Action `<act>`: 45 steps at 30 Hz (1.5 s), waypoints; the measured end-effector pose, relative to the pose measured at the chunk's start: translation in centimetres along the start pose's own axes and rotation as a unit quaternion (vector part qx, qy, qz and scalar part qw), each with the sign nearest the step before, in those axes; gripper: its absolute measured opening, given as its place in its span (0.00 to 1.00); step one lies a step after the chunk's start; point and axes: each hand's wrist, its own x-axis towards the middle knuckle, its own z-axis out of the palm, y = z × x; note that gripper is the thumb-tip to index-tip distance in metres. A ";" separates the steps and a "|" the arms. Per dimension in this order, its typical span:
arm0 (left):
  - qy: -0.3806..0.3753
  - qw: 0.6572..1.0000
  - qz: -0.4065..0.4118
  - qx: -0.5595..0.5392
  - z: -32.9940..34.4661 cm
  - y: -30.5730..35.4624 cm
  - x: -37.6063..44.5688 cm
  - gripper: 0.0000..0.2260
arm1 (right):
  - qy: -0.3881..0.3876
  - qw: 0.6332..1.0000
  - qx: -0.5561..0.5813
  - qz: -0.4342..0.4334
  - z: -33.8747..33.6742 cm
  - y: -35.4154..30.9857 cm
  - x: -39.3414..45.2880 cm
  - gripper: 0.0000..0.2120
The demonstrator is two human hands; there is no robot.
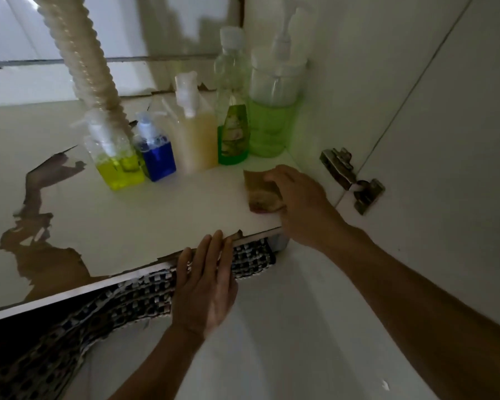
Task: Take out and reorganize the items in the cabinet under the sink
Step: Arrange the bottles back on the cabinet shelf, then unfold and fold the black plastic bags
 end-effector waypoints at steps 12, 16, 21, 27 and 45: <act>-0.201 0.978 -0.031 -0.046 -6.6 0.6 2.2 0.33 | 0.187 0.850 0.459 0.181 5.1 -4.1 -11.2 0.12; -0.226 0.955 -0.177 -0.074 -10.7 1.7 0.1 0.29 | 0.086 0.856 0.452 0.236 9.2 -6.2 -15.5 0.13; -0.367 0.889 -0.273 -0.011 -17.9 0.0 -8.0 0.27 | -0.107 0.899 0.391 0.164 12.9 -10.0 -20.2 0.15; -0.487 0.786 -0.378 0.031 -28.8 -2.8 -14.3 0.22 | -0.258 0.917 0.303 0.031 14.2 -14.9 -23.8 0.15; -0.499 0.760 -0.405 0.097 -32.0 -7.2 -28.9 0.50 | -0.437 0.868 0.217 -0.098 16.5 -25.6 -33.4 0.28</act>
